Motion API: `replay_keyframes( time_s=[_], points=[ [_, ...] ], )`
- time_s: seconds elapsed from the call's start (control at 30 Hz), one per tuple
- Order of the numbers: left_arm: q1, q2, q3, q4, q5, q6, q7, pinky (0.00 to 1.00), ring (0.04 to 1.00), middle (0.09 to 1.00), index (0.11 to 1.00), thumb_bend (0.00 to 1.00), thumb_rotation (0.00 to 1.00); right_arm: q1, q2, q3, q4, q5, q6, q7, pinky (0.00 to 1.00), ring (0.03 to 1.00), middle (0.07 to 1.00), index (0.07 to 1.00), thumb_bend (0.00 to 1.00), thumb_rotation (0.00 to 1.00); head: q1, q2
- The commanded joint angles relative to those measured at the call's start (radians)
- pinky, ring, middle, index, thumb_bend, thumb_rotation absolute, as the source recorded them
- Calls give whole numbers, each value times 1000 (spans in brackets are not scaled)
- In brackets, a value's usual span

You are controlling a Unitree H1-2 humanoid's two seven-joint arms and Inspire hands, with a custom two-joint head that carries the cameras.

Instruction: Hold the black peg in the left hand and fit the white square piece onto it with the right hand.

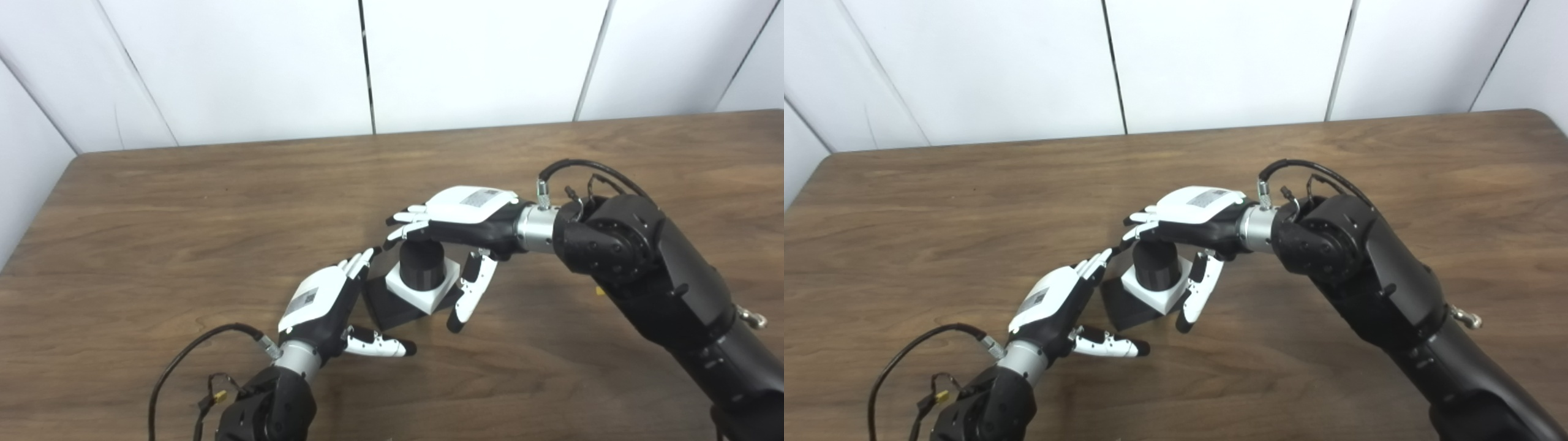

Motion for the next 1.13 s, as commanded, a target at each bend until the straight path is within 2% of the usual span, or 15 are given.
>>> replay_keyframes(
  time_s=[0.0, 0.27, 0.43, 0.53, 0.6, 0.7, 0.77, 0.9, 0.93, 0.97, 1.0, 1.07, 1.1],
  points=[
    [-7, 3, -2, 1, 2, 16, -53, 1000, 1000, 1000, 1000, 1000, 280, -44, -5, -21, -16, 10, 10, -20, 1000, 1000, 990, 886, 1000, 400, 2, -2],
    [-10, -15, 18, -11, 34, 17, -81, 1000, 1000, 1000, 1000, 1000, 265, -39, -5, -33, 0, 11, 5, -31, 1000, 1000, 990, 886, 1000, 390, 10, -13],
    [-14, -13, 59, -45, 12, 17, -89, 1000, 1000, 1000, 1000, 1000, 265, -41, -5, -53, 10, 19, 21, -37, 1000, 1000, 1000, 944, 1000, 421, 12, -23],
    [-24, -26, 139, -83, -43, 17, -123, 1000, 1000, 1000, 1000, 1000, 236, -45, -5, -77, 17, 38, 28, -47, 1000, 1000, 1000, 973, 1000, 422, 14, -30],
    [-33, -20, 196, -121, -114, 17, -116, 1000, 1000, 1000, 1000, 1000, 211, -49, -7, -101, 24, 61, 45, -55, 1000, 1000, 1000, 993, 1000, 420, 17, -36],
    [-49, -10, 251, -158, -175, 17, -115, 998, 1000, 1000, 1000, 1000, 225, -51, -12, -127, 31, 84, 60, -66, 1000, 1000, 1000, 1000, 1000, 419, 19, -42],
    [-62, -7, 288, -173, -213, 17, -116, 959, 1000, 1000, 1000, 1000, 247, -48, -19, -145, 38, 105, 58, -80, 1000, 1000, 1000, 1000, 1000, 421, 19, -52],
    [-72, 4, 350, -196, -294, 16, -78, 889, 1000, 1000, 1000, 993, 289, -35, -39, -187, 48, 145, 54, -109, 1000, 1000, 1000, 1000, 1000, 505, 21, -59],
    [-69, 7, 360, -196, -313, 14, -58, 902, 1000, 1000, 1000, 948, 295, -30, -42, -196, 47, 152, 65, -112, 994, 1000, 1000, 1000, 1000, 552, 20, -63],
    [-63, 1, 372, -195, -322, 14, -35, 903, 1000, 1000, 1000, 941, 296, -21, -42, -211, 45, 166, 85, -116, 993, 1000, 1000, 1000, 1000, 558, 19, -64],
    [-53, -5, 379, -194, -329, 11, -3, 935, 1000, 1000, 1000, 807, 355, -7, -41, -228, 43, 182, 102, -127, 938, 1000, 1000, 1000, 998, 640, 19, -64],
    [-32, -14, 390, -179, -354, -13, 68, 920, 991, 1000, 987, 696, 402, 30, -34, -262, 50, 206, 110, -169, 887, 1000, 1000, 1000, 985, 707, 12, -68],
    [-24, -17, 395, -171, -368, -24, 100, 926, 988, 1000, 983, 643, 451, 50, -28, -278, 58, 218, 105, -195, 875, 997, 1000, 1000, 944, 756, 10, -68]
  ],
)
